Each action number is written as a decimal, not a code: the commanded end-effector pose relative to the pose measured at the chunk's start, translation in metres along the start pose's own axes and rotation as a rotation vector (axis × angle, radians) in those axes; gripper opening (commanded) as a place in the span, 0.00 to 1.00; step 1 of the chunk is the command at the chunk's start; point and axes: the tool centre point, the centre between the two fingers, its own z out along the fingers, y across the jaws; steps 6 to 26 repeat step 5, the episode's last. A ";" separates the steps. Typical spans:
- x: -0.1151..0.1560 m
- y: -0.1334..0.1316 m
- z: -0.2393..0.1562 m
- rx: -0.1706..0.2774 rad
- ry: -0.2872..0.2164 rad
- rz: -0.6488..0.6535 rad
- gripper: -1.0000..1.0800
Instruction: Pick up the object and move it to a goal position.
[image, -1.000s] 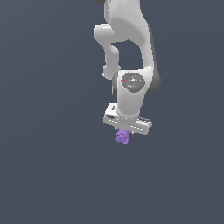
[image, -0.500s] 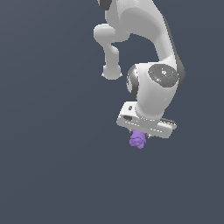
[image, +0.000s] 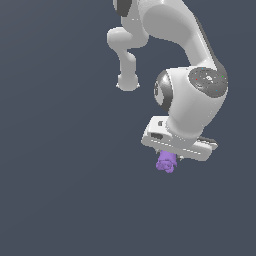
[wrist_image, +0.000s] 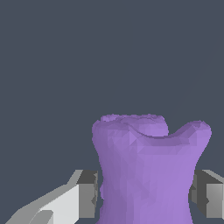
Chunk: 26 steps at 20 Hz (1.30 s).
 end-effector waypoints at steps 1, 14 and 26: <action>0.002 -0.003 -0.002 0.000 0.000 0.001 0.00; 0.002 -0.004 -0.003 0.000 0.000 0.000 0.00; 0.002 -0.004 -0.003 0.000 0.000 0.000 0.00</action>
